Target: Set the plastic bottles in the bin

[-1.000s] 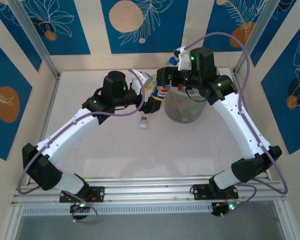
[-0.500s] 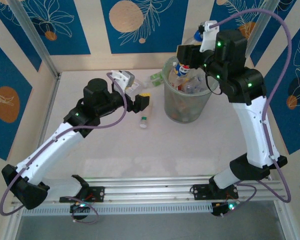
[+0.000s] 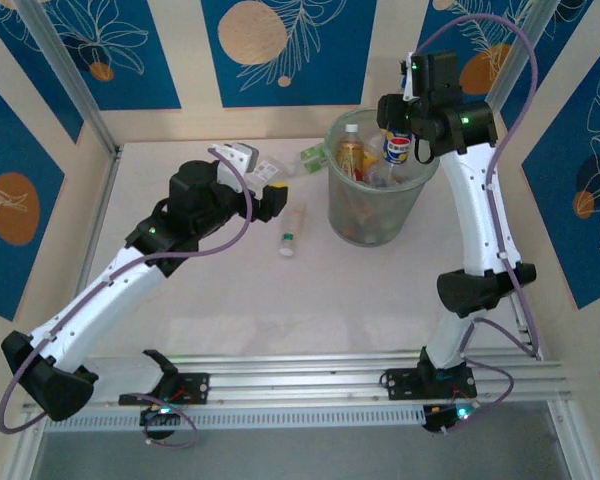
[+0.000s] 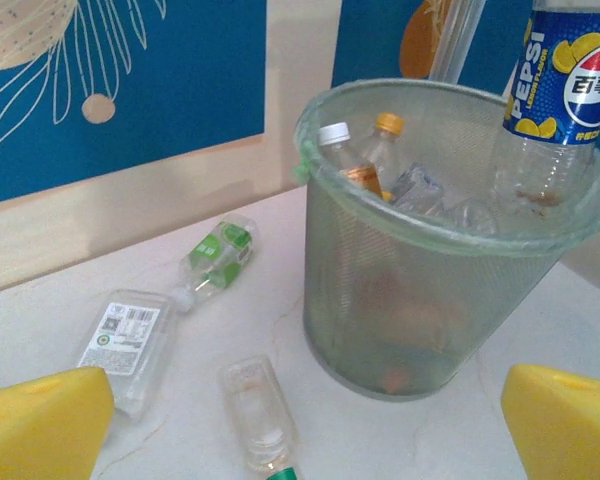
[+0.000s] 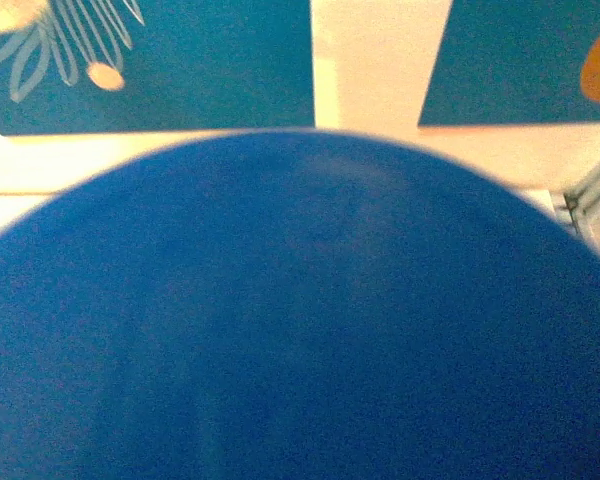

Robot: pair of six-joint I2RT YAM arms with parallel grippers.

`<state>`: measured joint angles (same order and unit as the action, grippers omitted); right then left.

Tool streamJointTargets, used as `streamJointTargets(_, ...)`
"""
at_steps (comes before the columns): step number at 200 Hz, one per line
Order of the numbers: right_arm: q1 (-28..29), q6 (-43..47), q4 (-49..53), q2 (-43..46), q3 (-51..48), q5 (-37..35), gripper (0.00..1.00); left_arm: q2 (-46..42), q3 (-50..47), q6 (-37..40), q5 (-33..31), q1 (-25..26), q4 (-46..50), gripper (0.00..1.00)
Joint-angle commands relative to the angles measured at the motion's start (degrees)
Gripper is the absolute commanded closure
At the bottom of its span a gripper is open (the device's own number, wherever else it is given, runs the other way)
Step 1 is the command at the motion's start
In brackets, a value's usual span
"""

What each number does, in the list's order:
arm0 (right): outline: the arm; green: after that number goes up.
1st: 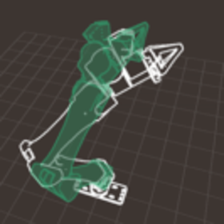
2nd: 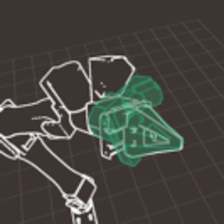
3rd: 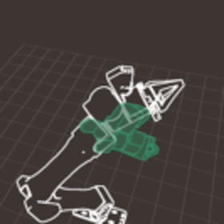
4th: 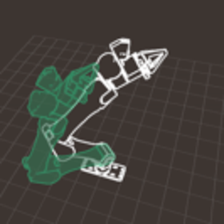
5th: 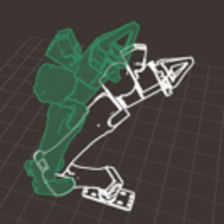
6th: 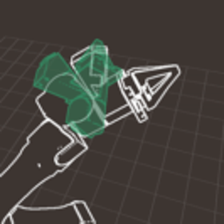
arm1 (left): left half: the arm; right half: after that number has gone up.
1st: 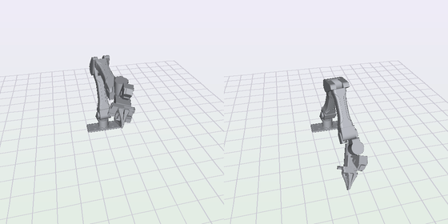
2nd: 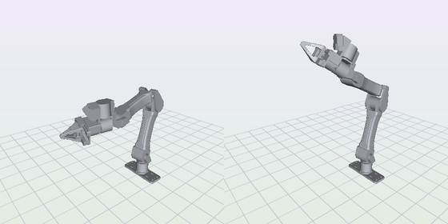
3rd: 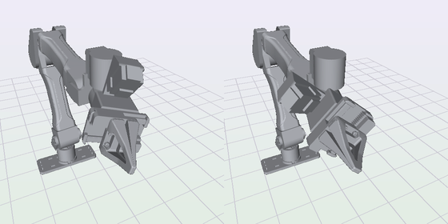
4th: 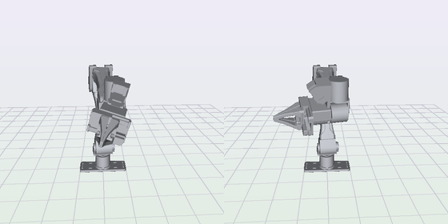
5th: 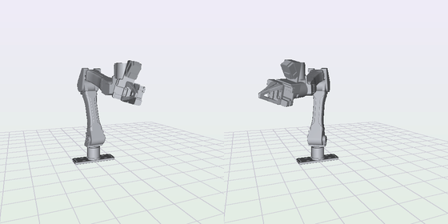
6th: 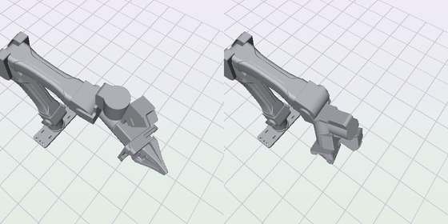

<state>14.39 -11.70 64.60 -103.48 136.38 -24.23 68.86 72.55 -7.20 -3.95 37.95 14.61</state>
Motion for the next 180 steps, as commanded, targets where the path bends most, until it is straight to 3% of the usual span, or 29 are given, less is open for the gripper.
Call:
streamJointTargets(1, -1.36, -1.68, 2.60, -1.56, 0.38, 2.21, 0.52, 0.73, 0.81, -0.80, -2.18, 0.45, 1.58, 0.00)
streamJointTargets(120, -5.65, -3.38, 12.33, -15.87, 4.57, 4.45, 0.48, 4.08, 1.81, -1.01, -5.20, 0.42, 4.57, 0.00)
streamJointTargets(180, -5.88, -3.43, 12.28, -18.06, 3.08, 1.52, 0.26, 4.78, 1.92, -0.93, -5.80, 0.39, 5.03, 0.01)
